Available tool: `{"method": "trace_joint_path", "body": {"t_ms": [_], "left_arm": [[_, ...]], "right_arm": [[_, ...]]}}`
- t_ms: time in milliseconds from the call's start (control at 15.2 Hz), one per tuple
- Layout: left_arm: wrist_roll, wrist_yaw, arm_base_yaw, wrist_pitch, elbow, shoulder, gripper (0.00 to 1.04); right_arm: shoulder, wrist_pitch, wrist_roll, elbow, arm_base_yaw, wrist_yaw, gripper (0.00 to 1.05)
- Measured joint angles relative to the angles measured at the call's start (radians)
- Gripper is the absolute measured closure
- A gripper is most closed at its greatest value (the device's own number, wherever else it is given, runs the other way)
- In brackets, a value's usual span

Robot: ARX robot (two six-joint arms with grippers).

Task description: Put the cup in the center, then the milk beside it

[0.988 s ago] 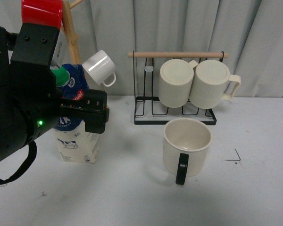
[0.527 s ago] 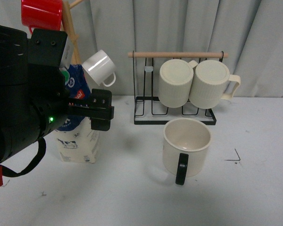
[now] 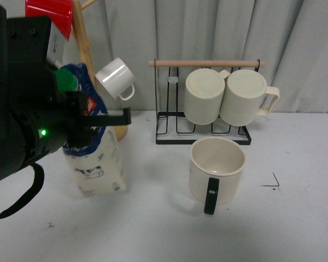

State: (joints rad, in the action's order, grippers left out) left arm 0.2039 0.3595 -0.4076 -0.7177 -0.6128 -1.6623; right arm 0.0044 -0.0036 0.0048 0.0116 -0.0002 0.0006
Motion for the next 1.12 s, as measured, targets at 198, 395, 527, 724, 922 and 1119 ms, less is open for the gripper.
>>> {"method": "trace_joint_path", "body": {"t_ms": [198, 395, 527, 724, 922, 1119], "left_arm": [[0.008, 0.027, -0.085, -0.006, -0.025, 0.03, 1.01], [-0.017, 0.09, -0.162, -0.035, -0.049, -0.03, 1.01], [-0.037, 0.101, -0.19, -0.06, -0.071, -0.09, 1.01], [-0.055, 0.128, -0.216, -0.079, -0.097, -0.137, 1.01], [-0.072, 0.135, -0.221, -0.105, -0.119, -0.196, 1.01], [-0.082, 0.14, -0.223, -0.116, -0.122, -0.232, 1.01]], "right_arm": [[0.0, 0.0, 0.0, 0.0, 0.0, 0.0, 0.06], [0.0, 0.0, 0.0, 0.0, 0.0, 0.0, 0.06], [0.0, 0.0, 0.0, 0.0, 0.0, 0.0, 0.06], [0.0, 0.0, 0.0, 0.0, 0.0, 0.0, 0.06], [0.0, 0.0, 0.0, 0.0, 0.0, 0.0, 0.06], [0.0, 0.0, 0.0, 0.0, 0.0, 0.0, 0.06]]}}
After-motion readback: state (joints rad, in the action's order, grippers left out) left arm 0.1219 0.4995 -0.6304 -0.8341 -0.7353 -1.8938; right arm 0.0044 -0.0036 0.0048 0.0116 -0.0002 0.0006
